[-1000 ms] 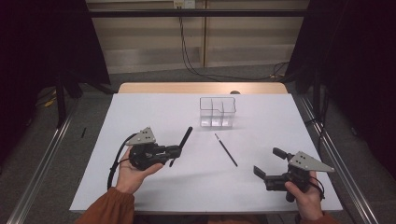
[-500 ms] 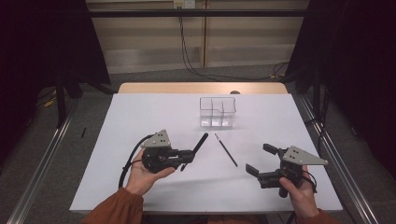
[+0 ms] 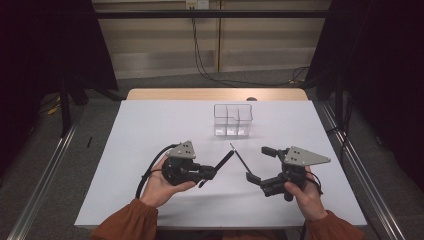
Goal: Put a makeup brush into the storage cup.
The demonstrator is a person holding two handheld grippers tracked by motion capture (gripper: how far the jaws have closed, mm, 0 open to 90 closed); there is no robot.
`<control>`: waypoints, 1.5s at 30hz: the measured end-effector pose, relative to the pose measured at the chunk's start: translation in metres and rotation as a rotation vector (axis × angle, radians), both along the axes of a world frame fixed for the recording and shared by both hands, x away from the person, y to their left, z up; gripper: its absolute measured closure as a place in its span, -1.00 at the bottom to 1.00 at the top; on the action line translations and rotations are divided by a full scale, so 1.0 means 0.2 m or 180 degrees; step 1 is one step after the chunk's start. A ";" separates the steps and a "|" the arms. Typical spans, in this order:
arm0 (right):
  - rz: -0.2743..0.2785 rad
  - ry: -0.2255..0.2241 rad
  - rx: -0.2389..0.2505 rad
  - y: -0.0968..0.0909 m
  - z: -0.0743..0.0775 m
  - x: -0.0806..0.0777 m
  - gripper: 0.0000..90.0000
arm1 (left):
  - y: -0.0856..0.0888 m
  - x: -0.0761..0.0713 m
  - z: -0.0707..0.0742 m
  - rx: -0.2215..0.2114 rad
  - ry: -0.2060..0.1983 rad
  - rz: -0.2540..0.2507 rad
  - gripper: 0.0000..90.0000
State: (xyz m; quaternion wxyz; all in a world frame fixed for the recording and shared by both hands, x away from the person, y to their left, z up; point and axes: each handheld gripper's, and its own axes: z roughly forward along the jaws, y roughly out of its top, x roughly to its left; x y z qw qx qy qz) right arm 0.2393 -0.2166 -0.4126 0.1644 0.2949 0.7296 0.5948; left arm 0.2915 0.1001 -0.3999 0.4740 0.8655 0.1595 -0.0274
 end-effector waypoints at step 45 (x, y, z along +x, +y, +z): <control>0.1589 0.0980 -0.1759 0.35 0.04 0.25 -0.91 | -0.08 0.02 0.07 0.1596 0.0061 -0.0747 0.73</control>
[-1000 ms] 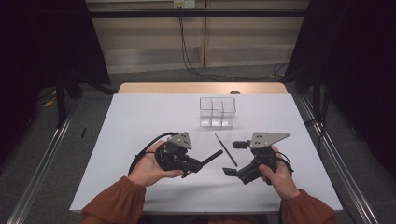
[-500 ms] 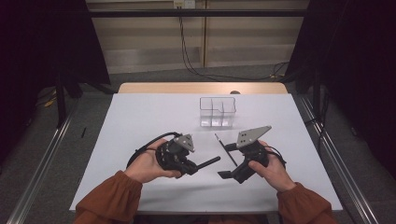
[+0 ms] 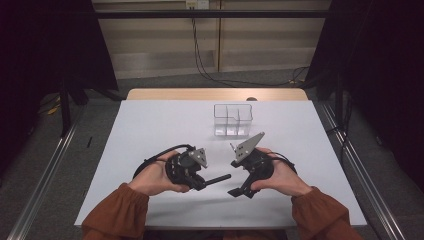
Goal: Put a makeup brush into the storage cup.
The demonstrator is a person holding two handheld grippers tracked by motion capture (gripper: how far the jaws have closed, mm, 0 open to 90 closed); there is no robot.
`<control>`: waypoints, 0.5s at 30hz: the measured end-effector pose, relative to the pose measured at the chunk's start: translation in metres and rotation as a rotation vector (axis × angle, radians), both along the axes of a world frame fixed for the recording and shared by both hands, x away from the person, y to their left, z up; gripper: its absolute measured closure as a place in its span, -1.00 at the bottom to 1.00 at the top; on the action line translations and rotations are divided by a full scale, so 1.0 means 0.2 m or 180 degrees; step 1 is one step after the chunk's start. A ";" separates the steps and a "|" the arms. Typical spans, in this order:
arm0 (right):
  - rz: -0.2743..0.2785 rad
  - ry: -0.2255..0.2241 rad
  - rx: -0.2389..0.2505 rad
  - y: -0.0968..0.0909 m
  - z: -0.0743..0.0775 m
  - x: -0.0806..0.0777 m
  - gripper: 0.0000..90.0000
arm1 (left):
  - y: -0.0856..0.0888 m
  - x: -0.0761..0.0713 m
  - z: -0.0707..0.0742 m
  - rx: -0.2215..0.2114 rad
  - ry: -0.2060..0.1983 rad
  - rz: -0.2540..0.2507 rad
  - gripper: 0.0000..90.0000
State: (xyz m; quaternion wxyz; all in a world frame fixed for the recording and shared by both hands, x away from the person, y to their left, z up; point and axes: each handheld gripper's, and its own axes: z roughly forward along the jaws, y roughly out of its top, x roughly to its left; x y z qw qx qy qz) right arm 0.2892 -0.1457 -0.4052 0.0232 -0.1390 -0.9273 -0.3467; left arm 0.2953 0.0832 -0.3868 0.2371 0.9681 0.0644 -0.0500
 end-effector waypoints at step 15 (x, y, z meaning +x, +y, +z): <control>0.0229 0.0141 -0.0382 0.08 -0.04 0.04 -0.58 | -0.04 -0.02 -0.05 0.0202 0.0036 -0.0088 0.73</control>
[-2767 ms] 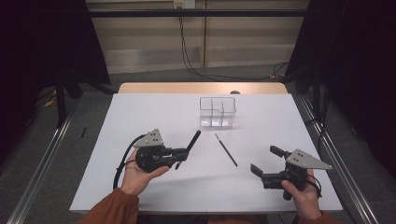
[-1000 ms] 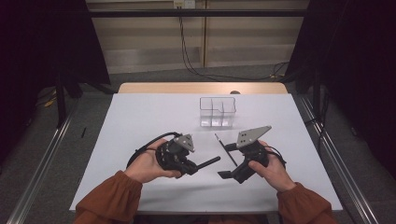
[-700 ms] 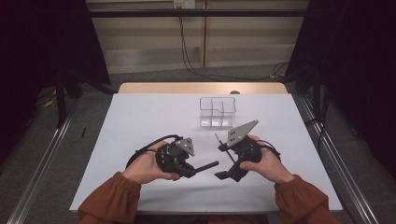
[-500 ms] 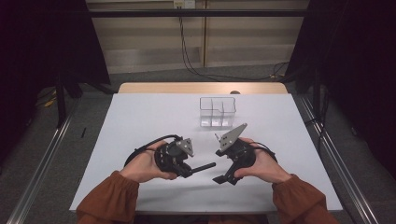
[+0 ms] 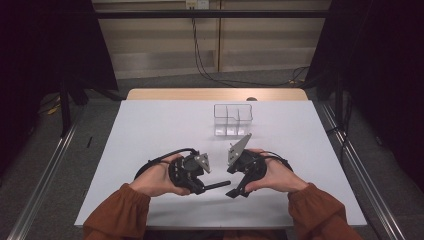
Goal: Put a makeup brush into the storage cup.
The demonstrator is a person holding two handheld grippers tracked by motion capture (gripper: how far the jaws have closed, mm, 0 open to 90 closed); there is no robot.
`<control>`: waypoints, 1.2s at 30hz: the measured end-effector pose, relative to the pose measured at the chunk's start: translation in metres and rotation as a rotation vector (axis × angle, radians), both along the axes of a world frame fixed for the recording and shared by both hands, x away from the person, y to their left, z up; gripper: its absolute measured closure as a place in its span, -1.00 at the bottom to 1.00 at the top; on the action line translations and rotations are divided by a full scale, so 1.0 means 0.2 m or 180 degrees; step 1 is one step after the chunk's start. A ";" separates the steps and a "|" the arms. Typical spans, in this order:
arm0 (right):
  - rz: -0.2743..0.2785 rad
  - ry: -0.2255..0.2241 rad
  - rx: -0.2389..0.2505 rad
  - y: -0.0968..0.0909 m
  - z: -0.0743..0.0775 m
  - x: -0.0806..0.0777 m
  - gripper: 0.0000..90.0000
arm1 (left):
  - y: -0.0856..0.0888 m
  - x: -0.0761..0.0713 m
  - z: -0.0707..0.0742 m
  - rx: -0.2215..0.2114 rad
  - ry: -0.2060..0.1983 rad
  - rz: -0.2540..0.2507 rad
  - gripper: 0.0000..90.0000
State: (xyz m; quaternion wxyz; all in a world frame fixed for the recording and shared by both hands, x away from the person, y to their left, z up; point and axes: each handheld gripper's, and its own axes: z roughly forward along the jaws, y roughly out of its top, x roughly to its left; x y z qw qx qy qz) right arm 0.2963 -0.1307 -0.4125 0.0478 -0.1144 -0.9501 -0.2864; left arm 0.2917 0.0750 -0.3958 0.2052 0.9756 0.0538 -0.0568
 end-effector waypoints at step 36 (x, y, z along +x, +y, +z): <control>0.0309 0.0090 -0.0154 0.10 -0.06 0.01 0.56 | -0.03 0.00 -0.05 0.0092 -0.0032 -0.0098 0.73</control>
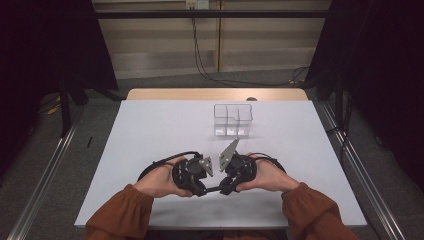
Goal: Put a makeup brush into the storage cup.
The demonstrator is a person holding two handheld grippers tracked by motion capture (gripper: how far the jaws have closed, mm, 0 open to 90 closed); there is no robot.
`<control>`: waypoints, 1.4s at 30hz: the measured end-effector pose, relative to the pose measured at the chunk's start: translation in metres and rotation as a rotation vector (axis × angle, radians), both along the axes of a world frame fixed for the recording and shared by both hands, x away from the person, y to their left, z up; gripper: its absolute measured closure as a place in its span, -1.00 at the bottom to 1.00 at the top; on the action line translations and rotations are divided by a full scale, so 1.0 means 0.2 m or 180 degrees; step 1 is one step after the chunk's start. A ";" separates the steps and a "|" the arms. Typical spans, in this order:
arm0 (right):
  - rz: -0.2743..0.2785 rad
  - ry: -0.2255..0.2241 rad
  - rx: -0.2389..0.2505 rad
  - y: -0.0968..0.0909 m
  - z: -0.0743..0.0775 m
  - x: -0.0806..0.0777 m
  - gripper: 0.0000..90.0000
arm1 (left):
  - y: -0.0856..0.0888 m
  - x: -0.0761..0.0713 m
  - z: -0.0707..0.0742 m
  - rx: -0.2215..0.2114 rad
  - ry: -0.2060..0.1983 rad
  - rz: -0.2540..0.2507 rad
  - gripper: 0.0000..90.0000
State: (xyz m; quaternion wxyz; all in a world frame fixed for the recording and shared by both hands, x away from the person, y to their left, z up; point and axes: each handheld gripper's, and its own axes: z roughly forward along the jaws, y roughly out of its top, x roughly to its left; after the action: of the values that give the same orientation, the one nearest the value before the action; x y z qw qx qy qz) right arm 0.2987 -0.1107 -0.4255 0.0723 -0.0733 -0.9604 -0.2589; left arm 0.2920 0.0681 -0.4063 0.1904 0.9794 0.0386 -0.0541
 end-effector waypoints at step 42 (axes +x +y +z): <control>-0.0139 -0.0040 0.0273 -0.08 -0.01 0.02 0.77 | 0.11 0.08 0.02 -0.0517 -0.0245 0.0449 -0.14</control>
State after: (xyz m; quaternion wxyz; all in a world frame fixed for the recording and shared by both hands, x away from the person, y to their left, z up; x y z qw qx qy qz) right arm 0.3029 -0.1269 -0.4284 0.0637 -0.0895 -0.9470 -0.3018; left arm 0.3076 0.0896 -0.4028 0.2739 0.9570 0.0955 -0.0059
